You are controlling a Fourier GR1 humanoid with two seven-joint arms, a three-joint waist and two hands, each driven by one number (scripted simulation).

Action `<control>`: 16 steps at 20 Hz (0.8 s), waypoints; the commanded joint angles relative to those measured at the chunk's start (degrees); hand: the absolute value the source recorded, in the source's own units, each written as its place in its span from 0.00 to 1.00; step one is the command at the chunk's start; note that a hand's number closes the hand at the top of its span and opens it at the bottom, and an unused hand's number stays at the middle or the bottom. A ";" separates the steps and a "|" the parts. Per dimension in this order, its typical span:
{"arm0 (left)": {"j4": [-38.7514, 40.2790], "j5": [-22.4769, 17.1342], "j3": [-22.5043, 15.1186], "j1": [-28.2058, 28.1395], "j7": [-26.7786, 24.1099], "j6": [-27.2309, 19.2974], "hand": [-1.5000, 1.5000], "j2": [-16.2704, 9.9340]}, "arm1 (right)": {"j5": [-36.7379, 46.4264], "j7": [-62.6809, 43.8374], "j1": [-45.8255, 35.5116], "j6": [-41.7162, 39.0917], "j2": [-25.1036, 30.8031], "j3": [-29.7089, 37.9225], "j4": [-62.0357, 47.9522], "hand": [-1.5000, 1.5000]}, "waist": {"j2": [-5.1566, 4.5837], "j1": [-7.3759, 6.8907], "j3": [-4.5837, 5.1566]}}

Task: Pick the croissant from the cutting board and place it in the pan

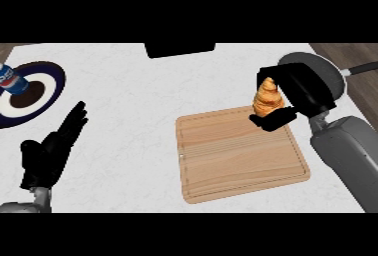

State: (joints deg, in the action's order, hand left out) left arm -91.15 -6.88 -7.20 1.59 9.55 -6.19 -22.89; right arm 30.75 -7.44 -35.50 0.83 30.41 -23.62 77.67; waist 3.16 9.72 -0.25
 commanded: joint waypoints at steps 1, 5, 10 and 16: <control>-2.50 -0.52 -0.29 -1.05 0.19 0.34 0.50 0.22 | -6.04 5.59 11.45 3.38 8.11 7.34 10.70 1.00 | -0.91 -0.80 0.01; -3.00 0.63 -1.45 -1.04 -1.24 0.73 0.50 0.83 | -12.29 8.32 24.03 4.74 14.11 15.94 18.46 1.00 | -2.01 -4.06 0.19; -2.66 0.45 -1.95 4.19 1.30 3.15 0.50 1.03 | -21.64 20.36 32.80 5.21 12.76 26.94 11.98 1.00 | -3.00 -7.97 0.18; 0.99 3.16 -2.98 7.32 0.63 4.46 0.50 3.86 | -16.31 30.87 22.99 7.04 10.82 30.97 -8.75 1.00 | -3.36 -10.05 0.21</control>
State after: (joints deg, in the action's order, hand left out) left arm -92.30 -4.96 -9.91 7.18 10.85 -2.73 -20.07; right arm 12.86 17.54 -9.16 6.11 41.84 4.05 78.81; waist 0.09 0.99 -0.07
